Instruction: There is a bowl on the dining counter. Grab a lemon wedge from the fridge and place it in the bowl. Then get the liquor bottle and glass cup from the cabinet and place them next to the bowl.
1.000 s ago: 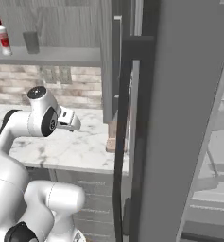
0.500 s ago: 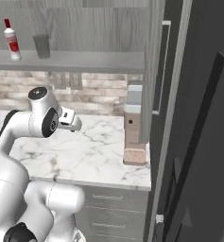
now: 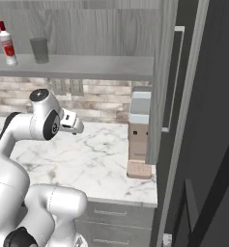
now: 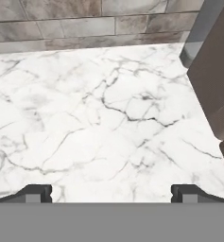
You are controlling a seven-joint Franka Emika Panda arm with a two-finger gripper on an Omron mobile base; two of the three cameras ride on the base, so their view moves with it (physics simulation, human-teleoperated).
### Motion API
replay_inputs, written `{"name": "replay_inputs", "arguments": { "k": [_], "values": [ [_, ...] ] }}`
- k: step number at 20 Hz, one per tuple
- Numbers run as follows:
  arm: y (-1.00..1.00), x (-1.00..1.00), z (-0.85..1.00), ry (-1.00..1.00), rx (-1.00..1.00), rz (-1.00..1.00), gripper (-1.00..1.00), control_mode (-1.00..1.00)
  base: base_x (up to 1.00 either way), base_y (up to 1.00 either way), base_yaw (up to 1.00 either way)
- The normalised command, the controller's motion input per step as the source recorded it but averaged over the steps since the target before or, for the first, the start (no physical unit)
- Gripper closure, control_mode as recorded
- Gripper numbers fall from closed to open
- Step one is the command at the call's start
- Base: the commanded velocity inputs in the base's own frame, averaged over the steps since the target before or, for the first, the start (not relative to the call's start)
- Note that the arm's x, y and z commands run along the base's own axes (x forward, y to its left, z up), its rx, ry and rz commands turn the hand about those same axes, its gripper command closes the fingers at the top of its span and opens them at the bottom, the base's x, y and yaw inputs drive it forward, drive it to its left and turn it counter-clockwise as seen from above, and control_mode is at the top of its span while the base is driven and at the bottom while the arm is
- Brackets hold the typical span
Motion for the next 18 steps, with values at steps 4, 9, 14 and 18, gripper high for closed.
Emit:
{"name": "replay_inputs", "arguments": {
  "k": [4, 9, 14, 18],
  "values": [
    [0.00, 0.00, 0.00, 0.00, 0.00, 0.00, -1.00, 1.00, 0.14, 0.17, 0.10],
    [0.00, 0.00, 0.00, 0.00, 0.00, 0.00, -1.00, 1.00, 0.27, 0.17, 0.13],
    [0.00, 0.00, 0.00, 0.00, 0.00, 0.00, -1.00, 1.00, 0.17, 0.03, 0.01],
    [0.00, 0.00, 0.00, 0.00, 0.00, 0.00, -1.00, 1.00, 0.00, 0.00, 0.00]
  ]
}}
